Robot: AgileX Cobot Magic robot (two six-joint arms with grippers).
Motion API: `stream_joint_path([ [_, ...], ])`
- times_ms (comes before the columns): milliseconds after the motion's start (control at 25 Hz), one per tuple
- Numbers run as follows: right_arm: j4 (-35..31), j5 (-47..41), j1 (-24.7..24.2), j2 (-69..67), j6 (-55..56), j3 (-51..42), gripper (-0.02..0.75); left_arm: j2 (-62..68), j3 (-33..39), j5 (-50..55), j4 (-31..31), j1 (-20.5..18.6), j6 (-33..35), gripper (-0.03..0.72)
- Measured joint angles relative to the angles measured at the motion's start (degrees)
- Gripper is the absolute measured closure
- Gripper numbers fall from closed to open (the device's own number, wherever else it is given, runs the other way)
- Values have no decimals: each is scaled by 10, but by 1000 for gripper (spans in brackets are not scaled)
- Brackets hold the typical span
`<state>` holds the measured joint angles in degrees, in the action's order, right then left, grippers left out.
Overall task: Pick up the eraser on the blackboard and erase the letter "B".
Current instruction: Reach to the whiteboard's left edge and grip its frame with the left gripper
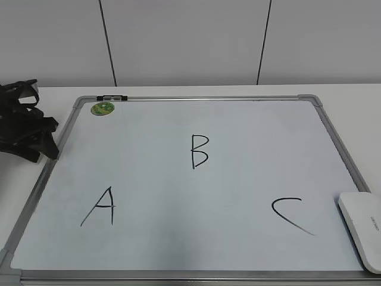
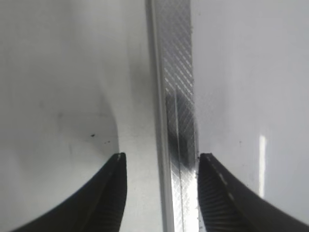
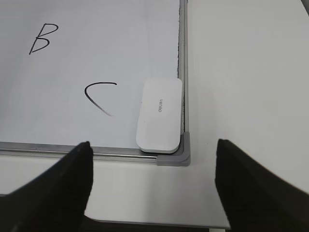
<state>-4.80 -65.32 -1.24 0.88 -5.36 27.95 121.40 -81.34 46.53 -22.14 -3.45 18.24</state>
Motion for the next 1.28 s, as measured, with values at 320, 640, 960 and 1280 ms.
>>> stream_joint_path([
  [320,0,0,0,0,0,0,151,9,-2,7,-5,0,0,372],
  [640,0,0,0,0,0,0,151,14,-4,16,-16,0,0,480],
  [960,0,0,0,0,0,0,151,16,-6,25,-22,0,0,656],
  [1280,0,0,0,0,0,5,151,16,-7,26,-23,0,0,657],
])
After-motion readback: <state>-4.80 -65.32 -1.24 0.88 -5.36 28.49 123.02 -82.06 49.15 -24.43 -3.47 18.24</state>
